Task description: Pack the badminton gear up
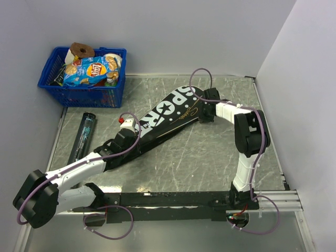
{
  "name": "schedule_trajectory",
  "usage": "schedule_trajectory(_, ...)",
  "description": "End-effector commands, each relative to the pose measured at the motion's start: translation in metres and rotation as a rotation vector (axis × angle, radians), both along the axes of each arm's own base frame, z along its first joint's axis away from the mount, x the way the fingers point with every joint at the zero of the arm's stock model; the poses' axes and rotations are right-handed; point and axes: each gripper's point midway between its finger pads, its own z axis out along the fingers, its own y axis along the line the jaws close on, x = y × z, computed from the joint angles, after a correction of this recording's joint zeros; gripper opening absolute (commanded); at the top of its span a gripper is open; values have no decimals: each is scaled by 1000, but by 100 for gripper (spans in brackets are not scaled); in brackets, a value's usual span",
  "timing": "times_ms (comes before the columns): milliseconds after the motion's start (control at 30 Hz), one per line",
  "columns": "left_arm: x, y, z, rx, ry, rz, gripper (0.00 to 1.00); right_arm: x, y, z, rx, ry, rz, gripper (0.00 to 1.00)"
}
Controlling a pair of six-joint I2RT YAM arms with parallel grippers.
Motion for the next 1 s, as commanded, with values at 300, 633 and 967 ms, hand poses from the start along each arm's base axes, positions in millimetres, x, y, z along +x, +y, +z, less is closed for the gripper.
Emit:
schedule_trajectory(300, 2, 4, 10, -24, -41, 30, 1, -19, -33, 69, -195, -152, 86, 38)
schedule_trajectory(633, -4, 2, 8, -59, -36, 15, 1, -2, -33, 63, -200, -193, 251, 41)
schedule_trajectory(967, -5, -2, 3, -67, -34, 0, 1, 6, -8, 48, -98, -109, 353, 42)
